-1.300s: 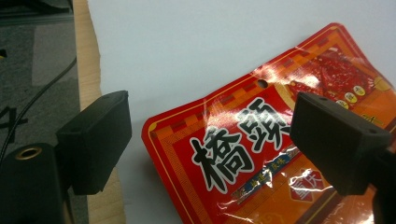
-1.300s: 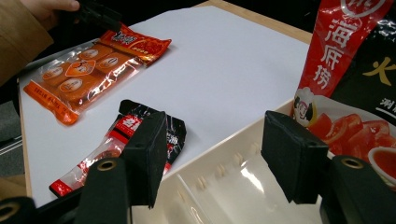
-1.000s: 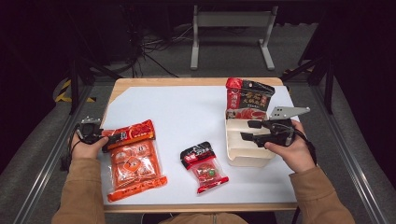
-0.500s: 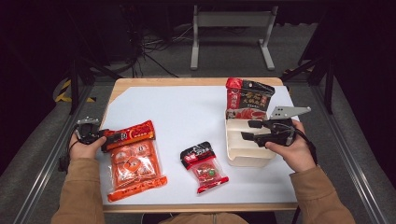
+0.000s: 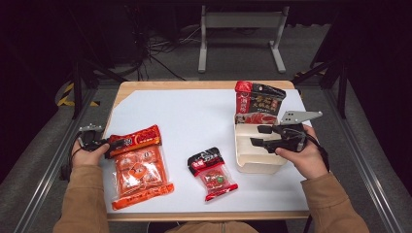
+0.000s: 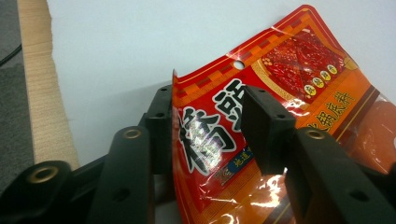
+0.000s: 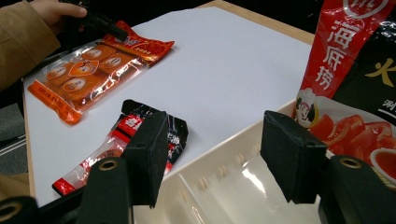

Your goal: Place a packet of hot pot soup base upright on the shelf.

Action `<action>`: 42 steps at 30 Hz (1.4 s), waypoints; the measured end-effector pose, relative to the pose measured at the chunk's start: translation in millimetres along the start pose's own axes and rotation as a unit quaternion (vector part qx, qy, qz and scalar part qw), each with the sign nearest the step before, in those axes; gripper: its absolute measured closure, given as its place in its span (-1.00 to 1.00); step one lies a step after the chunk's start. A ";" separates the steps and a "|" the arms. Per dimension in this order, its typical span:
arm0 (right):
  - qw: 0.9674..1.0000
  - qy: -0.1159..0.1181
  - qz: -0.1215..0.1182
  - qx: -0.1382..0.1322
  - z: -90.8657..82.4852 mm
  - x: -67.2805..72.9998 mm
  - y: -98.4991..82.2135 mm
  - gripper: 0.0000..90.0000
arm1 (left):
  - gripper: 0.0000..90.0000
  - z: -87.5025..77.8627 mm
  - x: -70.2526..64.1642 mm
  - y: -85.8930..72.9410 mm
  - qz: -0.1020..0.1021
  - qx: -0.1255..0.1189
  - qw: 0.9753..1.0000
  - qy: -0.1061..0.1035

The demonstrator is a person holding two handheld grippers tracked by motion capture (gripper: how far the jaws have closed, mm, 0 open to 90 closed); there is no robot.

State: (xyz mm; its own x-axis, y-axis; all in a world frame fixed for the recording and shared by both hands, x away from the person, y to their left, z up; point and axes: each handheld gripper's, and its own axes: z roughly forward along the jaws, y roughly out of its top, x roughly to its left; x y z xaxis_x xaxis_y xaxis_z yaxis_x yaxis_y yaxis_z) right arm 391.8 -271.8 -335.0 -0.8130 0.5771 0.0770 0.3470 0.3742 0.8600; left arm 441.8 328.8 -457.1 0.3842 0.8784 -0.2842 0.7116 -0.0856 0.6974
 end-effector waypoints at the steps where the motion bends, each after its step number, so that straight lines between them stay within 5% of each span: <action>1: 1.000 0.000 -0.001 0.000 0.3 0.1 0.0 -0.07 | 0.38 0.0 -0.3 -0.1 0.002 0.000 1.000 0.004; 4: 1.000 0.001 -0.002 0.001 1.4 0.4 0.0 -0.07 | 0.49 0.1 -1.0 -0.4 0.006 0.001 1.000 0.012; 9: 1.000 0.002 -0.004 0.003 2.4 0.8 0.0 -0.07 | 0.77 -0.2 3.0 -3.8 -0.025 -0.011 1.000 0.012; 13: 1.000 0.001 -0.002 0.002 2.2 0.7 -0.1 -0.07 | 0.84 -0.2 1.7 -3.4 -0.017 -0.009 1.000 0.019; 20: 1.000 0.001 -0.011 0.002 2.9 1.6 0.1 0.01 | 0.97 -4.7 5.1 -3.6 -0.048 -0.021 0.999 -0.006; 37: 1.000 0.010 0.013 0.002 -0.8 1.4 0.4 0.16 | 0.99 -34.8 -13.6 13.9 -0.026 -0.060 0.998 -0.016; 42: 1.000 0.009 0.018 -0.002 -3.7 0.9 1.1 0.18 | 0.99 -49.8 -27.7 21.8 -0.001 -0.078 0.997 -0.007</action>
State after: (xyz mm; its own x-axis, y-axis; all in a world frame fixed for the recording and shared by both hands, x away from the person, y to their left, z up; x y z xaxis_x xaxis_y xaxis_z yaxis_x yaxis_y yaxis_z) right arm 389.7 -273.5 -332.1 -0.8081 0.5773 0.1171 0.3747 0.3503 0.8584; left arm 417.4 326.0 -401.3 0.3916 0.8721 -0.2934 0.6126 -0.0092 0.7903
